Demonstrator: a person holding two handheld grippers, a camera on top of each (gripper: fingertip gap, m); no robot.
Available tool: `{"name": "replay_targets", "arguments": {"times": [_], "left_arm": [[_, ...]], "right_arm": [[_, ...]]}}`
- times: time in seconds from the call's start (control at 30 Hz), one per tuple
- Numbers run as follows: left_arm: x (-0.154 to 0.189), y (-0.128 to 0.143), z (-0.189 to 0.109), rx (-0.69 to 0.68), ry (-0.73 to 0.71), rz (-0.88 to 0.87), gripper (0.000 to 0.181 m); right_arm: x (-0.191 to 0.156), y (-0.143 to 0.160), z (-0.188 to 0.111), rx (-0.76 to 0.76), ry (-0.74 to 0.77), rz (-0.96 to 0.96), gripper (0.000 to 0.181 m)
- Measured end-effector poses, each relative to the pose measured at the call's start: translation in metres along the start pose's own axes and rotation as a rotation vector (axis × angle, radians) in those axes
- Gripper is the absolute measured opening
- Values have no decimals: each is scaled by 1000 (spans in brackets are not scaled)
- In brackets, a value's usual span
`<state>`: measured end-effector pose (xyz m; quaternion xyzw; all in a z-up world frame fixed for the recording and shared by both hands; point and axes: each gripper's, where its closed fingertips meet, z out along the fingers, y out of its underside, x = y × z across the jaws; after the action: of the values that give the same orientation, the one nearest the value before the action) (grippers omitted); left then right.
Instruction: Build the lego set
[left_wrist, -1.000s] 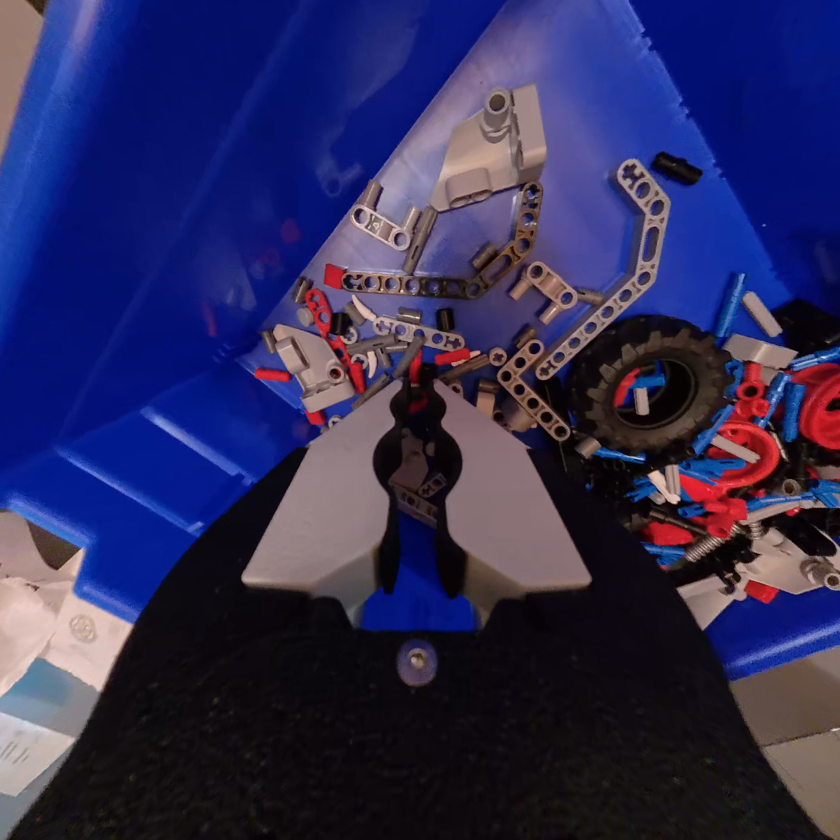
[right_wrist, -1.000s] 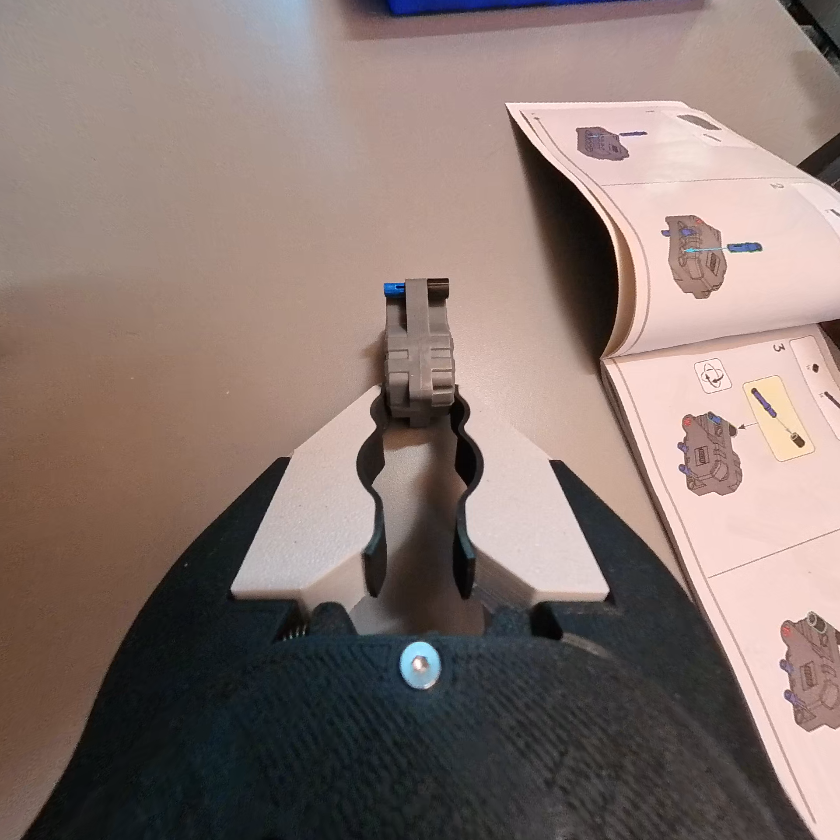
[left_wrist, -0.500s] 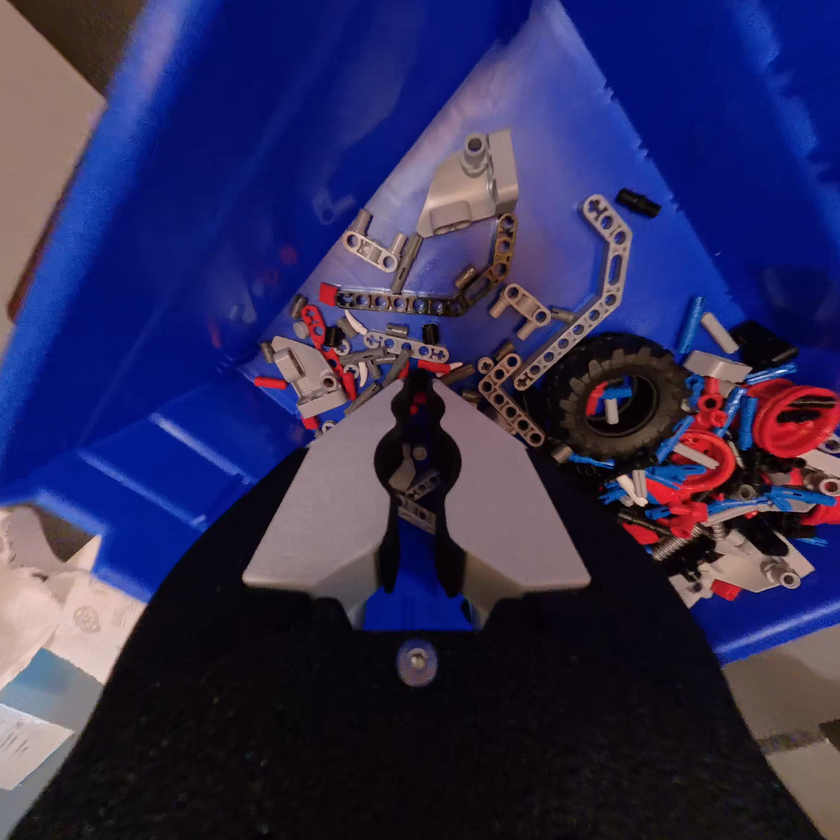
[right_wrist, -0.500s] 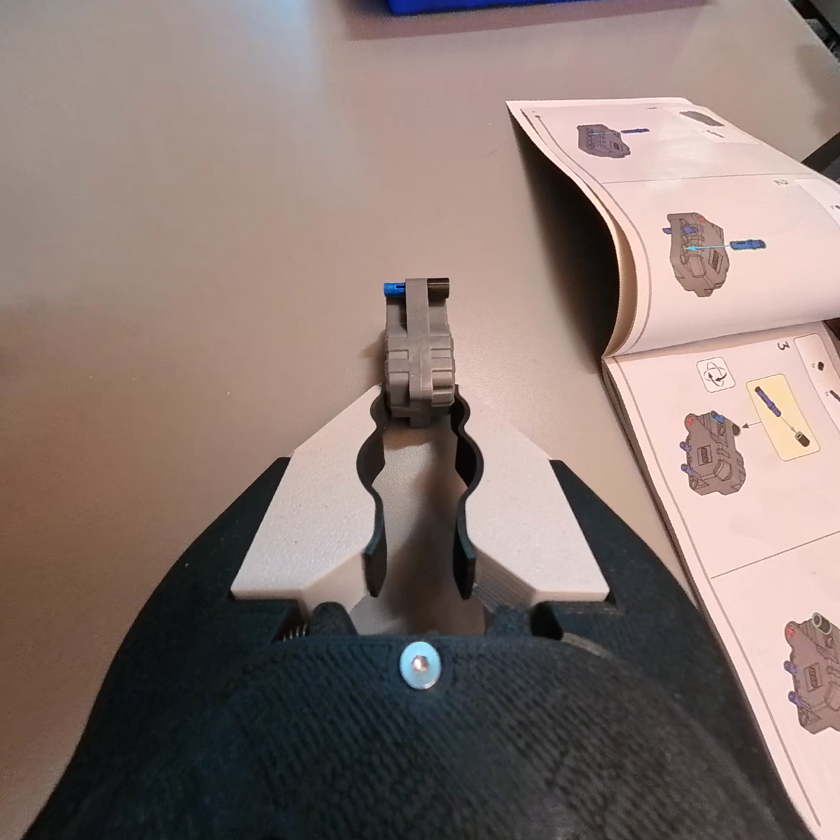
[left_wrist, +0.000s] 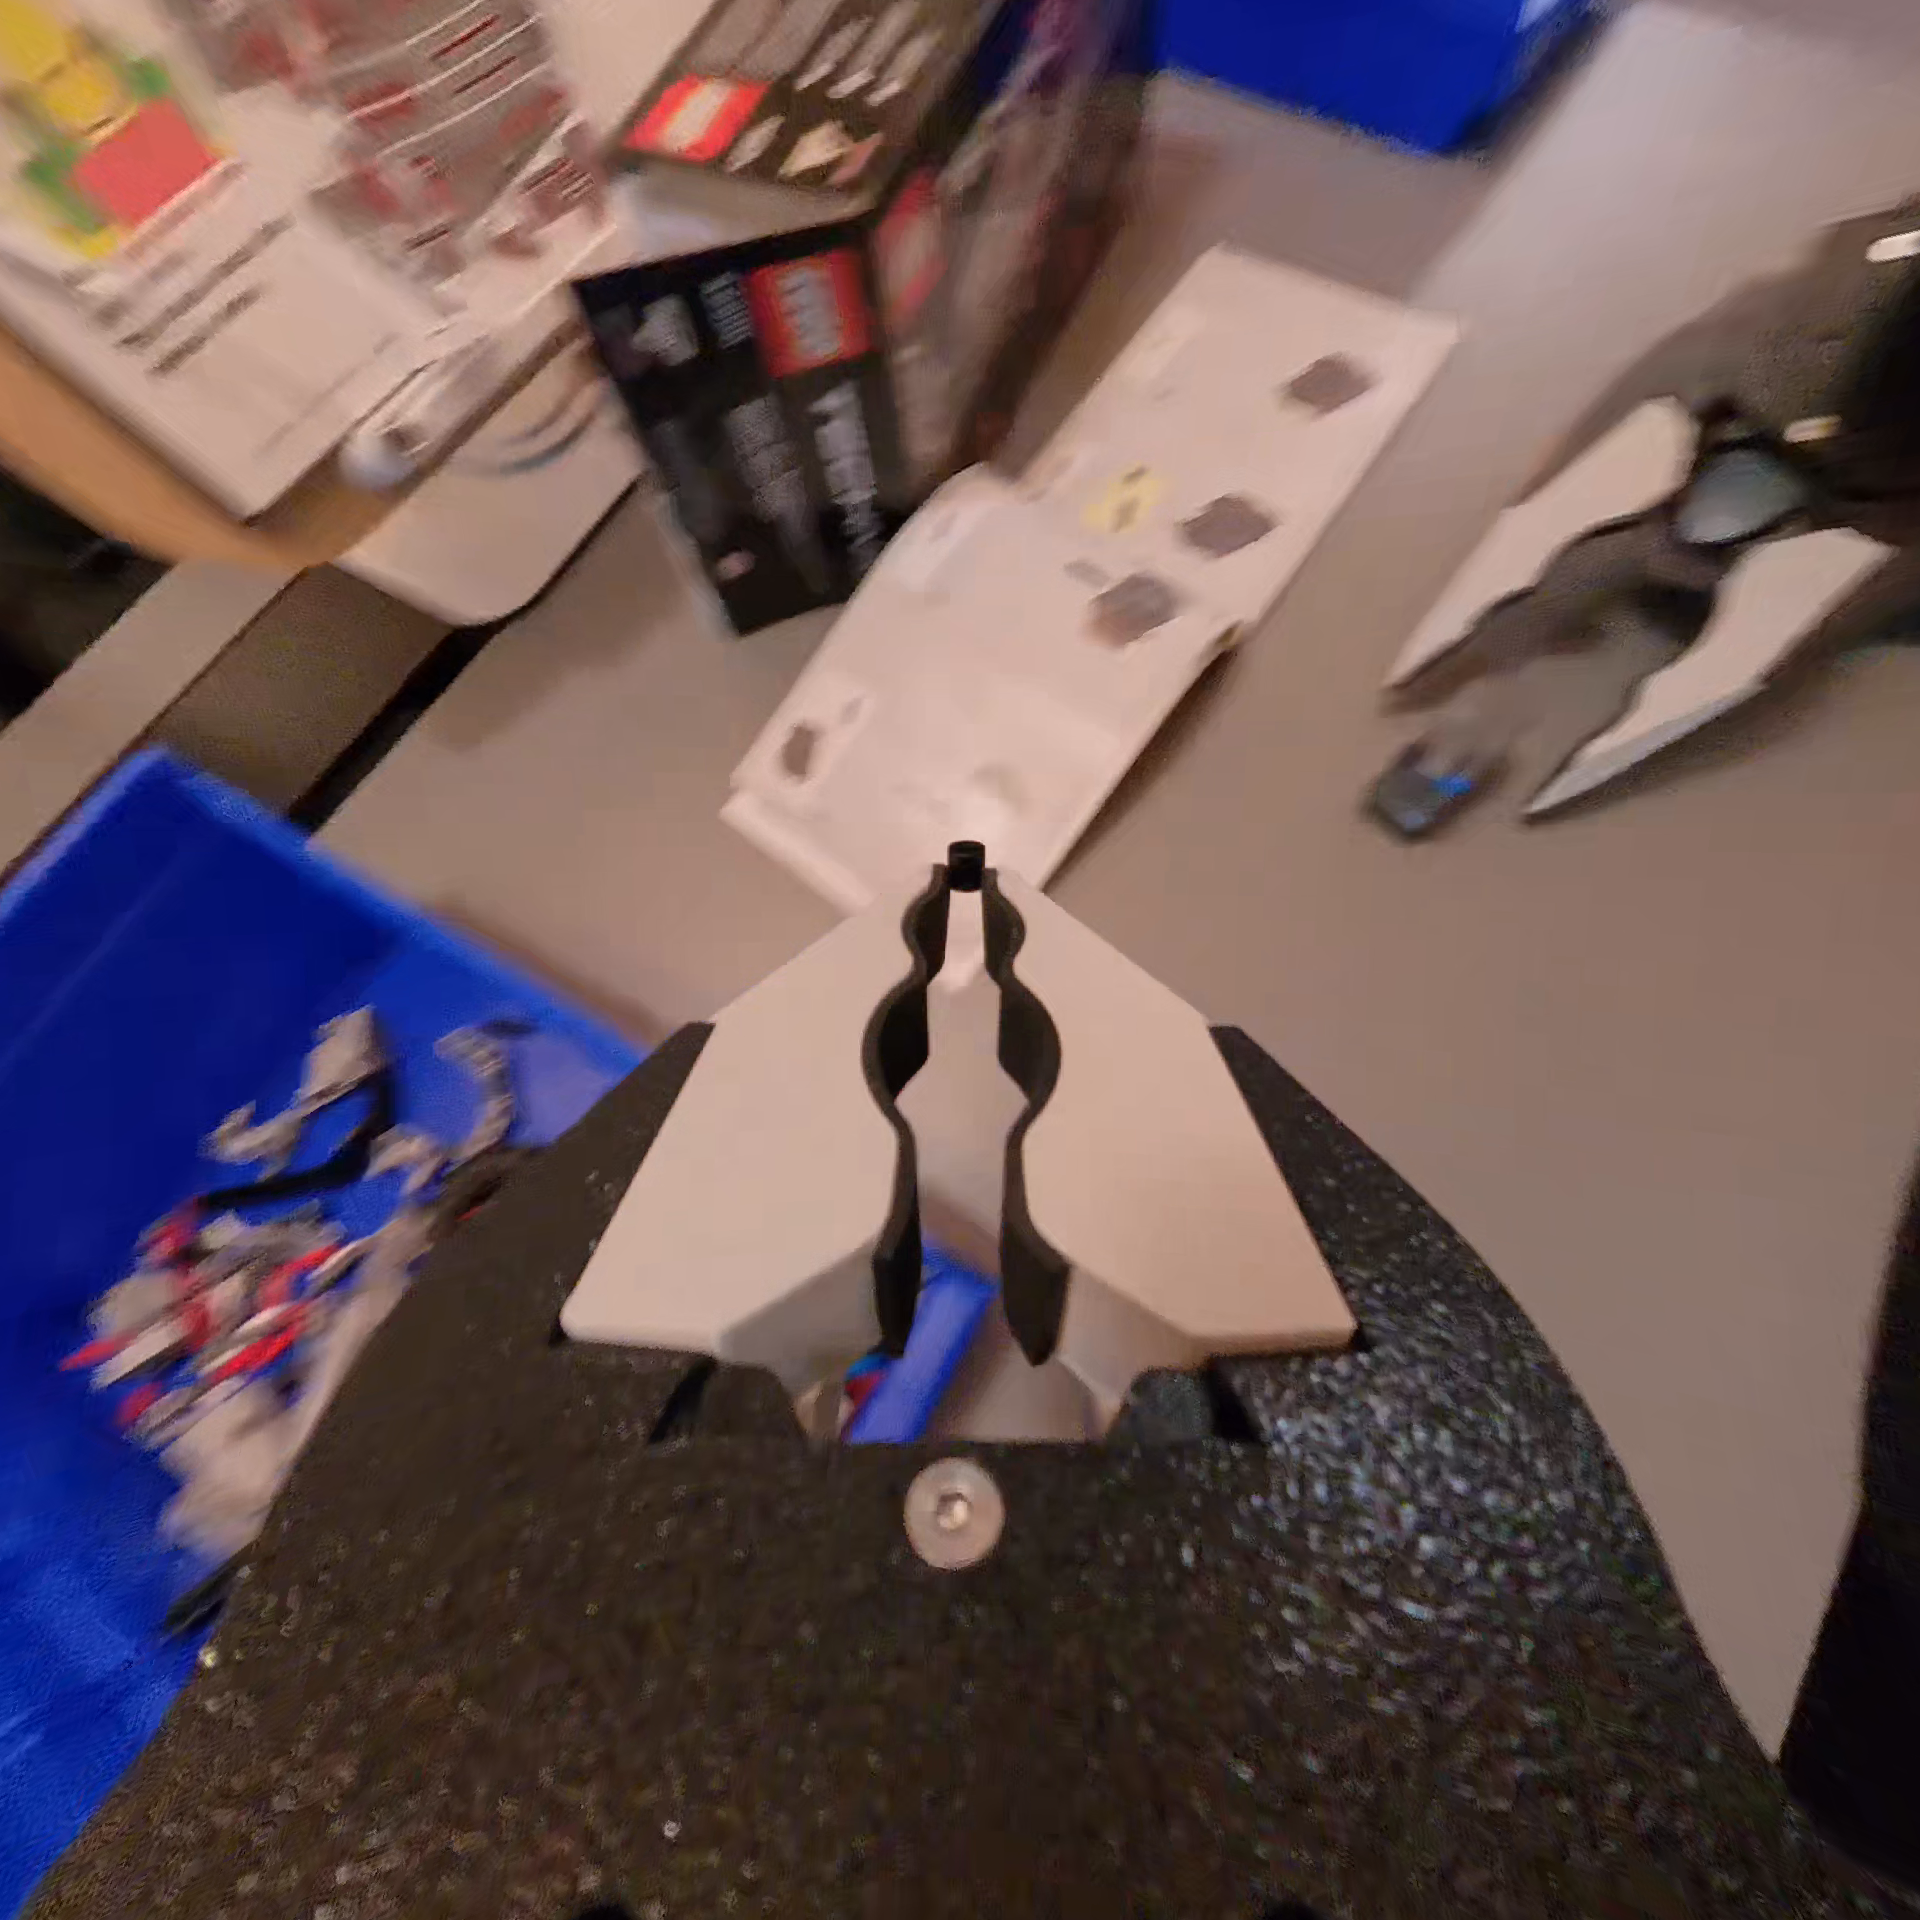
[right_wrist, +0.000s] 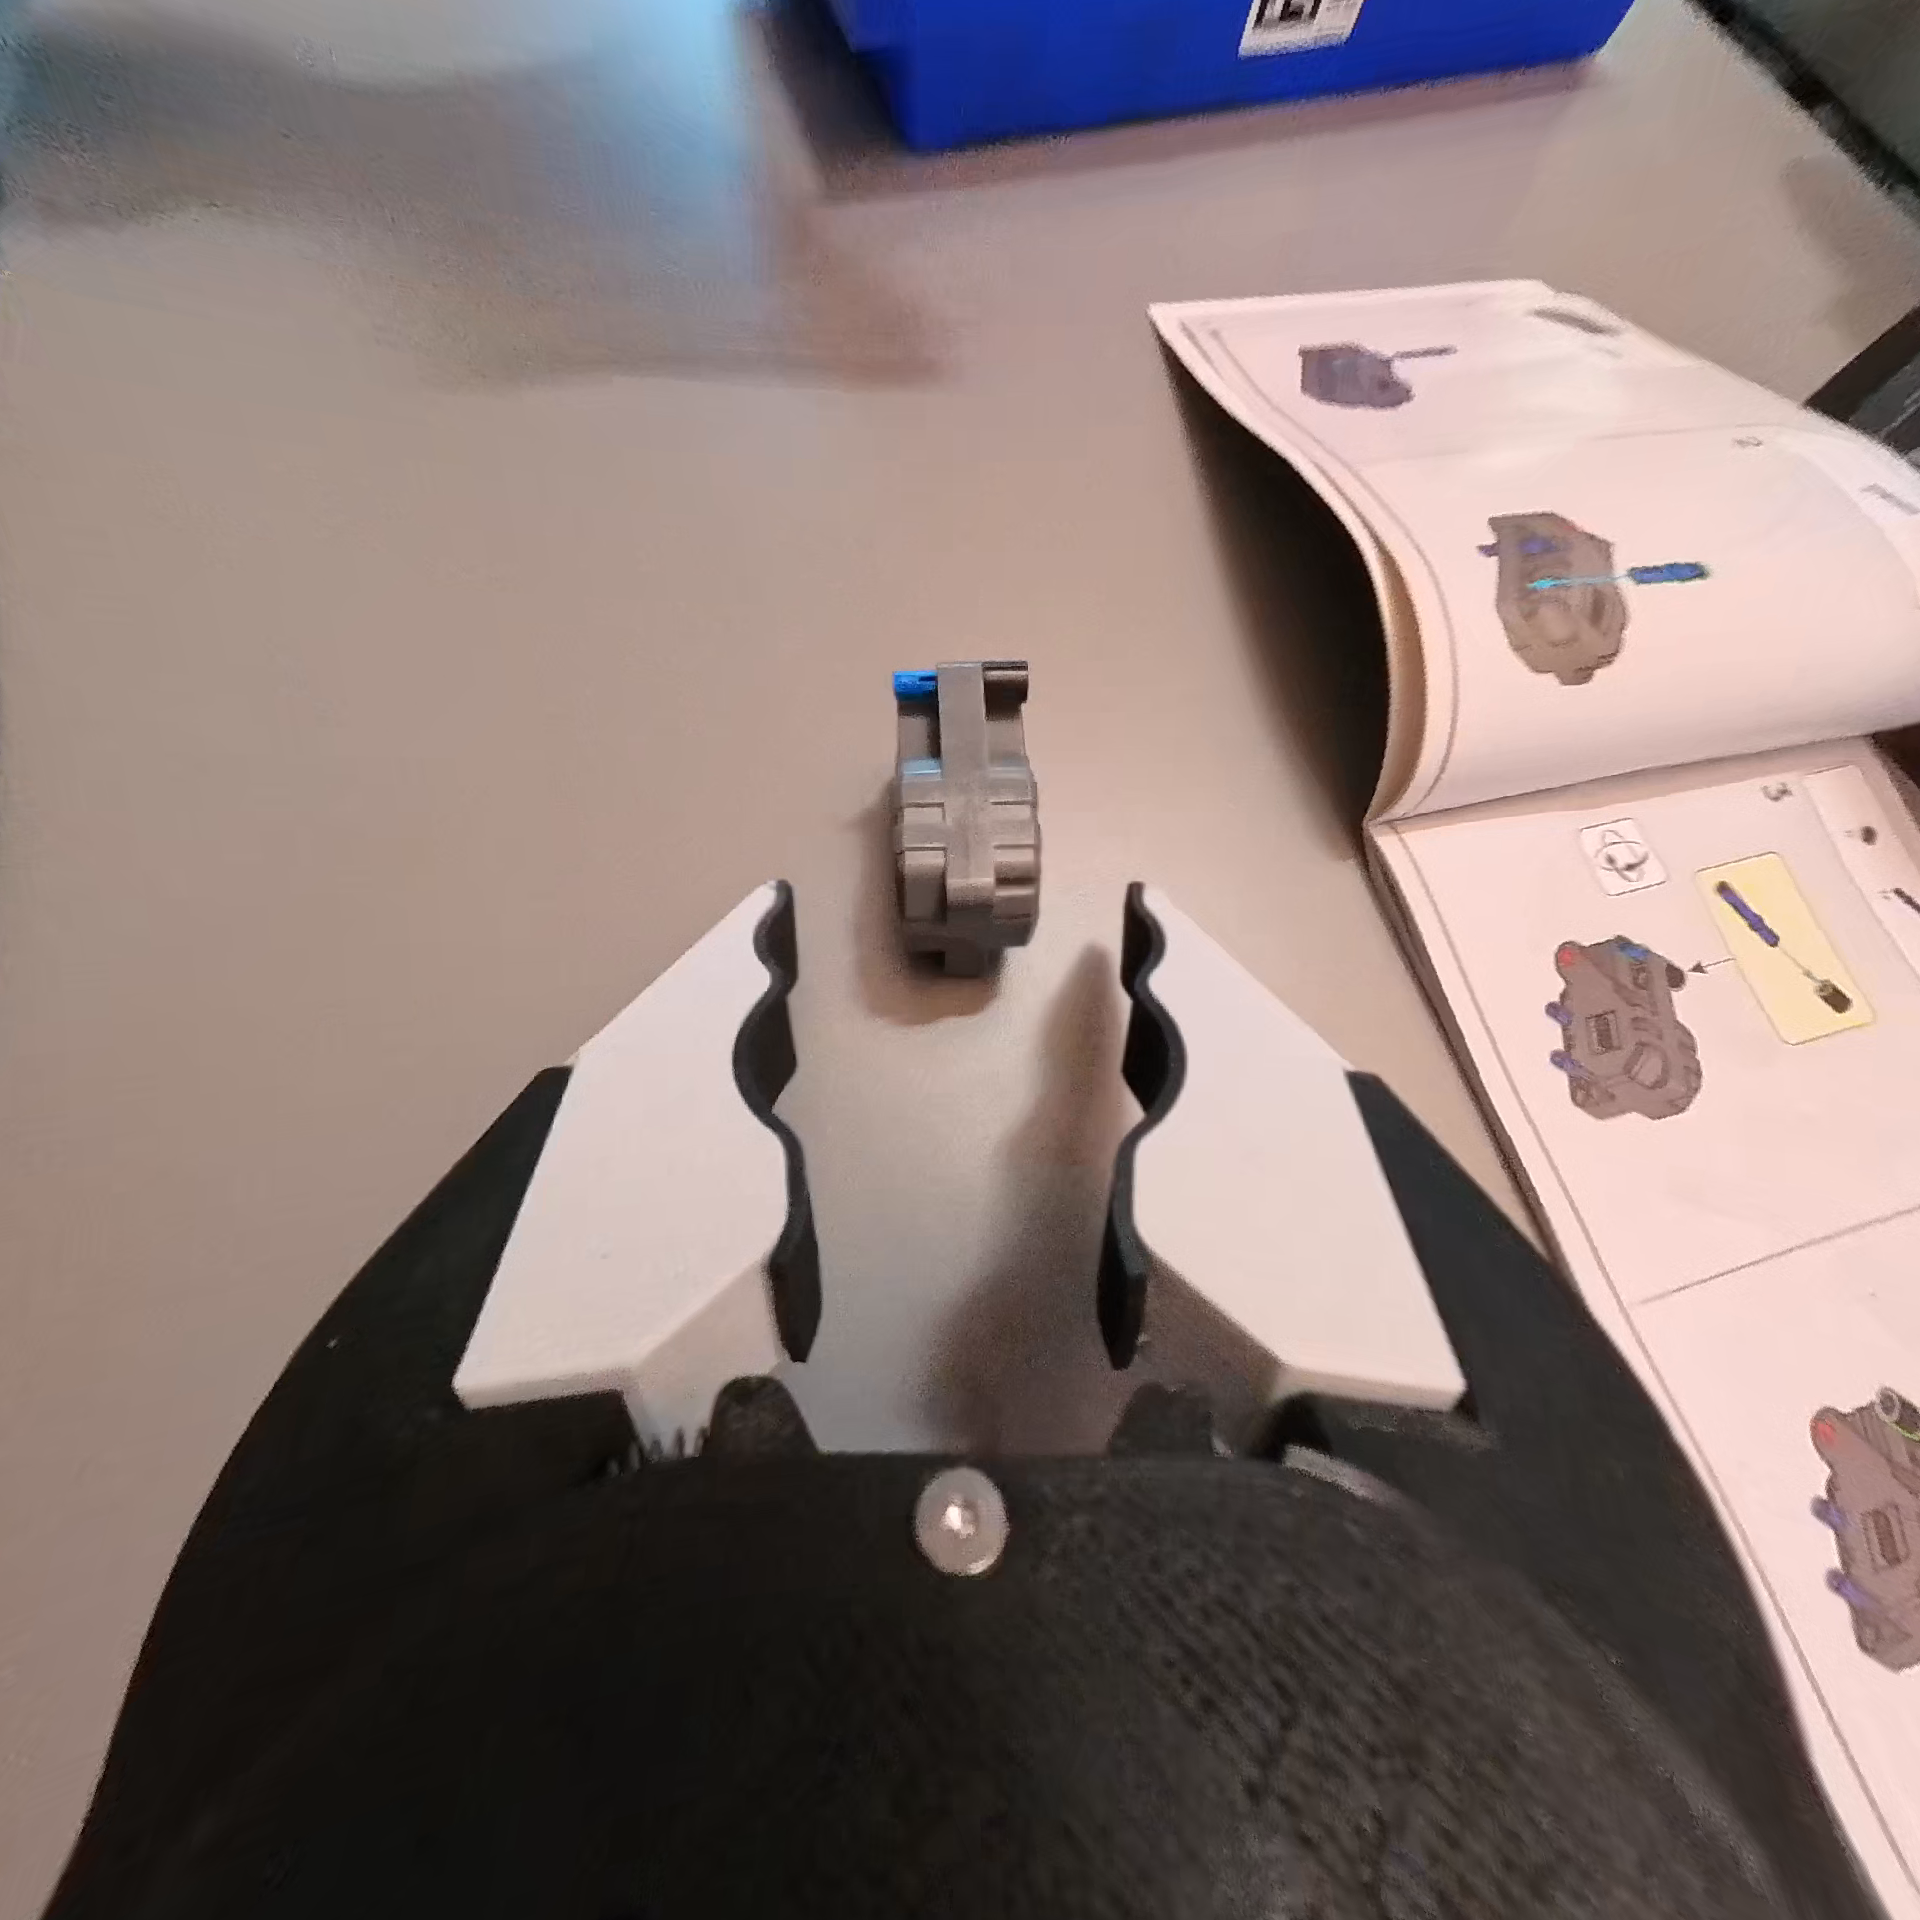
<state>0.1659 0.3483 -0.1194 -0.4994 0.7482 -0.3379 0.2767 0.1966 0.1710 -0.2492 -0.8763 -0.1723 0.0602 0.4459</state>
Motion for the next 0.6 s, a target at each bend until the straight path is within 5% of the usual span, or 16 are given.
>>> {"name": "replay_targets", "arguments": {"times": [0.2,0.3,0.4,0.6], "left_arm": [[110,-35,36,385,236,39,3],[163,-62,37,610,337,212,3],[197,-83,31,744,297,426,3],[226,-99,21,767,252,598,2]], "right_arm": [[15,-27,-70,191,57,195,69],[-7,-66,-97,461,-218,439,62],[-24,-99,-127,739,-509,637,28],[-46,-115,-145,841,-711,707,33]]}}
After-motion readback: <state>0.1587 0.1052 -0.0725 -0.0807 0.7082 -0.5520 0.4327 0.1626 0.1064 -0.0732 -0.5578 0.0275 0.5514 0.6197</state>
